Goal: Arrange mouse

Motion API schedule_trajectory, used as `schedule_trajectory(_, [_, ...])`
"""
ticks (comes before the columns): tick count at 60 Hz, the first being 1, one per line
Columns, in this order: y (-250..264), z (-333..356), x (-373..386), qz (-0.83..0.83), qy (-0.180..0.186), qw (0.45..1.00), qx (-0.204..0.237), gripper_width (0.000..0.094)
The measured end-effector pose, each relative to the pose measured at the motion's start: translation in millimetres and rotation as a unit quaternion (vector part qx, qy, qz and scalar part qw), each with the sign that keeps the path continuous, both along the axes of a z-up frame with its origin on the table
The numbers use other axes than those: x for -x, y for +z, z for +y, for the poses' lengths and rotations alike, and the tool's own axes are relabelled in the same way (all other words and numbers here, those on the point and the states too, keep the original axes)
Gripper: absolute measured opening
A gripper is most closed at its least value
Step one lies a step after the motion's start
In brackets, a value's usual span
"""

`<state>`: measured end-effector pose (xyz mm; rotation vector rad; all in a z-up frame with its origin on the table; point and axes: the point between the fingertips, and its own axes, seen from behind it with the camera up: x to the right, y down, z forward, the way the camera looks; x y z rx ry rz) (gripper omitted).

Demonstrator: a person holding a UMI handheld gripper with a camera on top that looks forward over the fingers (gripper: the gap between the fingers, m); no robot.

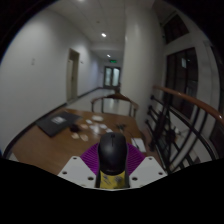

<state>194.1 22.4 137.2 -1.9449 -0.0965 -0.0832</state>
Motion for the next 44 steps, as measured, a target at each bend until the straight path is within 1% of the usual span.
schedule_trajectory(2, [-22, -7, -21, -0.01, -0.018, 0.999, 0.024, 0.0319])
schedule_trajectory(7, [-90, -25, -48, -0.006, -0.048, 0.995, 0.087, 0.0321])
schedule_trajectory(9, [-109, -22, -56, -0.005, -0.056, 0.992, 0.109, 0.0323])
schedule_trajectory(11, [-121, -21, -61, 0.002, -0.064, 0.991, 0.115, 0.0324])
schedule_trajectory(13, [-130, -20, -66, 0.013, -0.079, 0.99, 0.117, 0.0325])
schedule_trajectory(15, [-139, -25, -71, 0.019, -0.093, 0.987, 0.128, 0.0325])
schedule_trajectory(18, [-153, -27, -70, 0.031, -0.098, 0.985, 0.141, 0.0335])
schedule_trajectory(19, [-150, -24, -70, 0.037, -0.1, 0.986, 0.131, 0.0333])
schedule_trajectory(21, [-153, -25, -72, 0.039, -0.103, 0.985, 0.135, 0.0349])
schedule_trajectory(24, [-152, -27, -72, 0.043, -0.102, 0.984, 0.142, 0.0389])
schedule_trajectory(25, [-152, -26, -71, 0.045, -0.101, 0.983, 0.145, 0.0427])
schedule_trajectory(30, [-154, -26, -71, 0.051, -0.091, 0.981, 0.162, 0.0509])
schedule_trajectory(32, [-152, -28, -70, 0.047, -0.081, 0.982, 0.165, 0.0583])
schedule_trajectory(36, [-139, -37, -70, 0.033, -0.053, 0.986, 0.152, 0.0825])
schedule_trajectory(37, [-135, -40, -69, 0.03, -0.047, 0.988, 0.146, 0.0873])
schedule_trajectory(39, [-128, -48, -70, 0.029, -0.039, 0.989, 0.141, 0.0841])
schedule_trajectory(44, [-121, -81, -72, 0.041, -0.019, 0.987, 0.154, 0.0851])
